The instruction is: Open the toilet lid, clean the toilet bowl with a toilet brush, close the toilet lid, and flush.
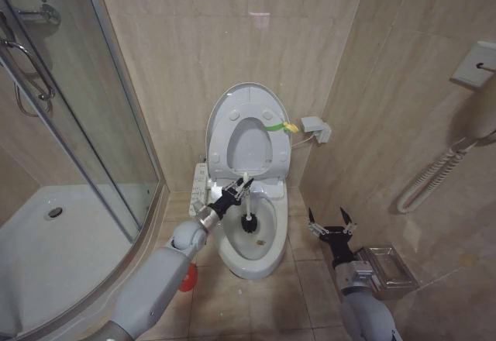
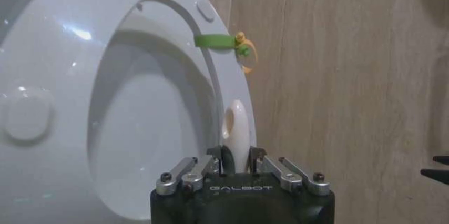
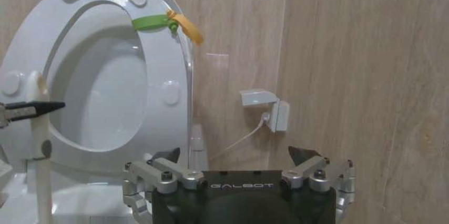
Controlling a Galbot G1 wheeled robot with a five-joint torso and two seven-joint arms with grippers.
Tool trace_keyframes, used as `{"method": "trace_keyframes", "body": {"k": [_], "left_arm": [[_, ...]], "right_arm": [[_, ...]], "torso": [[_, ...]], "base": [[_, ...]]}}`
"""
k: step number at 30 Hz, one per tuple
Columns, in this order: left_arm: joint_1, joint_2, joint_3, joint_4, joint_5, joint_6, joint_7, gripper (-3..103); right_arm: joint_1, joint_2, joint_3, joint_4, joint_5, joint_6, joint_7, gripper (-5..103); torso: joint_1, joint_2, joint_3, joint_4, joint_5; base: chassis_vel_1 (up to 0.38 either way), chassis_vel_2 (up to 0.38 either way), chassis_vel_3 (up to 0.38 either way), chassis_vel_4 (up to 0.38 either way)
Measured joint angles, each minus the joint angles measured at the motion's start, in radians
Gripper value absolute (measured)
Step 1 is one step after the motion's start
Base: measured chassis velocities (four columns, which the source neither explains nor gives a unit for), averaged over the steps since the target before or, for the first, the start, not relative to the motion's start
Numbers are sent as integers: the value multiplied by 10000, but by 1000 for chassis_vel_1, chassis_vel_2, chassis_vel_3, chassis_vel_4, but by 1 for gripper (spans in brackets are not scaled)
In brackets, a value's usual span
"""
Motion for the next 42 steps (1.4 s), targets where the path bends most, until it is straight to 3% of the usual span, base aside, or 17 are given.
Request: {"method": "trace_keyframes", "body": {"k": [13,22,33,42], "left_arm": [[-18,-374,293,987,232,-400,302,24],[-255,-792,628,1987,-49,-695,679,24],[-421,-1189,982,4065,-397,-1470,1579,24],[-380,-1168,853,4306,-359,-1572,1725,24]], "right_arm": [[0,0,0,0,0,0,0,100],[0,0,0,0,0,0,0,100],[0,0,0,0,0,0,0,100],[0,0,0,0,0,0,0,100]], "torso": [[0,1,0,1,-1],[0,1,0,-1,-1],[0,1,-2,2,-2],[0,1,1,3,-2]], "base": [[0,0,0,0],[0,0,0,0],[0,0,0,0],[0,0,0,0]]}}
